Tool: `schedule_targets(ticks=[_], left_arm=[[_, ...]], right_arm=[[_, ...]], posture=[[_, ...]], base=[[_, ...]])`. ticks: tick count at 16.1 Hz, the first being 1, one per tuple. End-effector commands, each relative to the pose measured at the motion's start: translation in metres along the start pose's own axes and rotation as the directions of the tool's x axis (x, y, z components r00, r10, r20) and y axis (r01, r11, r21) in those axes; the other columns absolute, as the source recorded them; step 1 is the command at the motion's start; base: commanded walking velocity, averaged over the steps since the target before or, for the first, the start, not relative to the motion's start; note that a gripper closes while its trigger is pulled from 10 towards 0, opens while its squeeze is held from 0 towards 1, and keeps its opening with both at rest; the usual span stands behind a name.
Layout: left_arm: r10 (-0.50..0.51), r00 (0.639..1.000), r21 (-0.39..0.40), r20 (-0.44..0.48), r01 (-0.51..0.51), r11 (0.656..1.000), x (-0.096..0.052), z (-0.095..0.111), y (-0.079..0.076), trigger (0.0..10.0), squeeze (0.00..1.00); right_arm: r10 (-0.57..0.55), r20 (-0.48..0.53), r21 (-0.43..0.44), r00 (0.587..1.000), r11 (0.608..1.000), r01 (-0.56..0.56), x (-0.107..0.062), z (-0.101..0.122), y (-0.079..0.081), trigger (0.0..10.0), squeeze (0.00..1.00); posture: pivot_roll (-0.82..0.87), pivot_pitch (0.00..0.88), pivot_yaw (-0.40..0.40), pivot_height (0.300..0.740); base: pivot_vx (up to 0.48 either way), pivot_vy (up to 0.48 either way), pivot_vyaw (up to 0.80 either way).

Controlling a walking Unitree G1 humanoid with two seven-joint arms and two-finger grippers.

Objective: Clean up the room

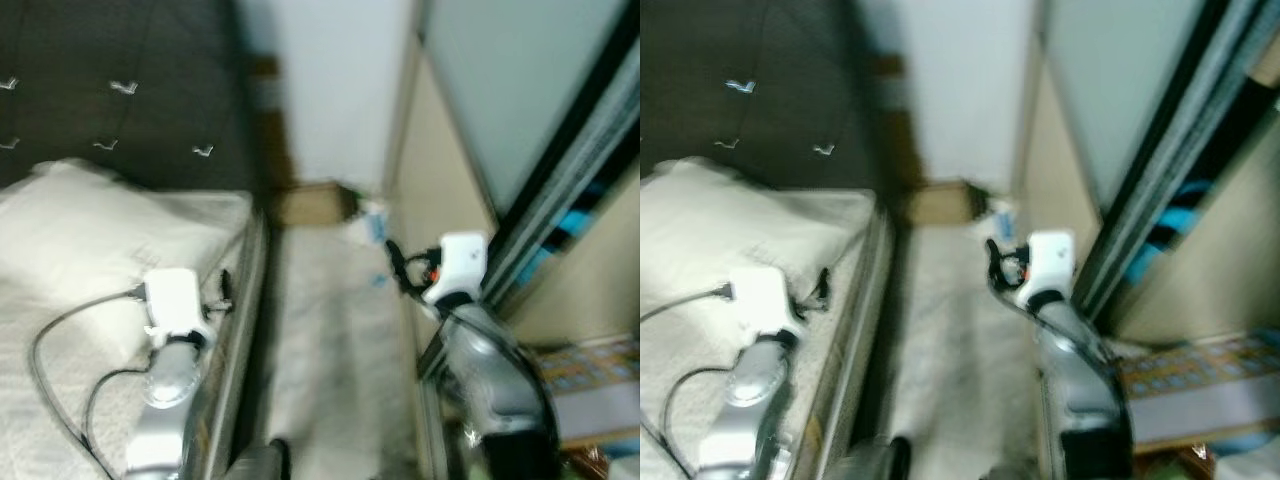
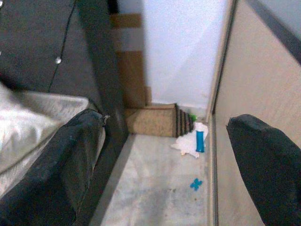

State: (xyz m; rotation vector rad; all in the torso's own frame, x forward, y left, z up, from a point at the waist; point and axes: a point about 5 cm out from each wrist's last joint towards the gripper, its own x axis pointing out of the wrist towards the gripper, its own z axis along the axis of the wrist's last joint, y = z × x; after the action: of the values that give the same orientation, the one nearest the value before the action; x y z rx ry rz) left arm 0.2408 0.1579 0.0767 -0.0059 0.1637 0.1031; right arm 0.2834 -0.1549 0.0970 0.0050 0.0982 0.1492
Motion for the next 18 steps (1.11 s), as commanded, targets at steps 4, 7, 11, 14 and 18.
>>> schedule_targets(ticks=[4, 7, 11, 14, 18], left_arm=[[0.035, 0.999, 0.045, 0.008, -0.036, 0.998, 0.0013, 0.0018, 0.0056, 10.0, 0.0], [0.039, 0.999, 0.05, 0.007, -0.039, 0.998, 0.0015, 0.002, 0.0056, 10.0, 0.0], [0.008, 1.0, 0.023, 0.03, -0.009, 1.0, 0.0015, 0.0051, 0.0032, 10.0, 0.0], [0.013, 0.999, 0.038, 0.044, -0.015, 0.999, 0.0021, 0.0061, 0.0044, 10.0, 0.0], [0.02, 0.998, 0.076, 0.053, -0.024, 0.997, 0.0007, 0.0052, 0.0055, 10.0, 0.0]], right_arm=[[0.018, 0.043, 0.007, 0.999, 1.0, -0.018, 0.0054, 0.0095, 0.0041, 10.0, 1.0], [0.027, 0.046, 0.007, 0.999, 1.0, -0.027, 0.0042, 0.0095, 0.0061, 10.0, 1.0], [0.039, 0.053, 0.0, 0.998, 0.999, -0.039, 0.0044, 0.0104, 0.0068, 10.0, 1.0], [0.049, 0.067, -0.003, 0.997, 0.999, -0.049, 0.0079, 0.0135, 0.0086, 10.0, 1.0], [0.049, 0.065, 0.004, 0.997, 0.999, -0.049, 0.0055, 0.0102, 0.01, 10.0, 1.0]], posture=[[0.0, 0.049, -0.001, 0.74], [-0.01, 0.054, 0.0, 0.74], [-0.01, 0.055, 0.003, 0.74], [-0.01, 0.054, 0.006, 0.74], [-0.01, 0.047, 0.014, 0.74]], base=[[0.0, 0.0, 0.8], [0.0, 0.0, 0.8], [0.0, 0.0, 0.8], [0.0, 0.0, 0.8], [0.0, 0.0, 0.8]])
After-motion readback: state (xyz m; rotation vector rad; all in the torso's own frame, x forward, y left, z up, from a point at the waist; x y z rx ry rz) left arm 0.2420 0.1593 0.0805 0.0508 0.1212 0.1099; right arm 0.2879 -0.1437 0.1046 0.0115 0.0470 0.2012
